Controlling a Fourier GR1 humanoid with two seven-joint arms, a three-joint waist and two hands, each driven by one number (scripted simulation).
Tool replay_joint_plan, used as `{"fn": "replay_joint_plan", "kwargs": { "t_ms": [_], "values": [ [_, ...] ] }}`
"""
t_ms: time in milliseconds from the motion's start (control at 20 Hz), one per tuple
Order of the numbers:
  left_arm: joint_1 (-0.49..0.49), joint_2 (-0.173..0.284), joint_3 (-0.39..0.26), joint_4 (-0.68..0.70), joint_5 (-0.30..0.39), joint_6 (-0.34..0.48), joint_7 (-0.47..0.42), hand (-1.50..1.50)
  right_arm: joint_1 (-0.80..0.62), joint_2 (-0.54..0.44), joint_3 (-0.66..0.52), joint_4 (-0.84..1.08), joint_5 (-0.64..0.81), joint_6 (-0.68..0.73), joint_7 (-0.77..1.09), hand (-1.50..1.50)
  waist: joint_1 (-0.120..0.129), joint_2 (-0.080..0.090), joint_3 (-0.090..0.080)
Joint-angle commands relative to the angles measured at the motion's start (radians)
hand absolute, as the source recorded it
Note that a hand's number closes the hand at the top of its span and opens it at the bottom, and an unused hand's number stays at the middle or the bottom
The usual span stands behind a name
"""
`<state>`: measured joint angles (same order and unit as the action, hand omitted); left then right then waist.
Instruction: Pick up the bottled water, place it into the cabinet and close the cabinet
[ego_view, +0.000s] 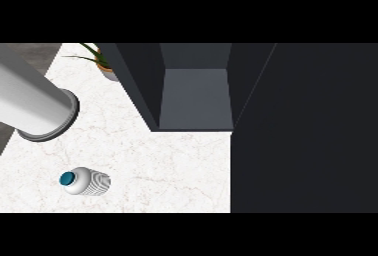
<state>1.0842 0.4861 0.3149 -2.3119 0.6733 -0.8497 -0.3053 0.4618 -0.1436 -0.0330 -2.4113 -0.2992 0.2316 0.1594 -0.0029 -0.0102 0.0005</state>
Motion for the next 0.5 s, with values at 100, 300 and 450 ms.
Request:
{"fn": "replay_joint_plan", "kwargs": {
  "t_ms": [100,300,450],
  "values": [
    [0.002,-0.021,0.053,-0.041,0.119,-0.031,-0.051,-1.50,0.040,-0.013,-0.046,-0.165,-0.172,-0.009,0.090,-1.50,-0.001,0.004,0.000],
    [-0.074,0.015,0.079,0.054,0.160,0.017,-0.003,-1.50,0.126,0.016,0.001,-0.230,-0.148,0.011,0.072,-1.50,-0.024,0.006,-0.001],
    [-0.121,-0.001,0.073,0.048,0.111,0.038,0.046,-1.50,0.113,-0.020,-0.097,-0.173,-0.219,0.052,0.028,-1.50,-0.019,0.006,0.000]
  ]
}}
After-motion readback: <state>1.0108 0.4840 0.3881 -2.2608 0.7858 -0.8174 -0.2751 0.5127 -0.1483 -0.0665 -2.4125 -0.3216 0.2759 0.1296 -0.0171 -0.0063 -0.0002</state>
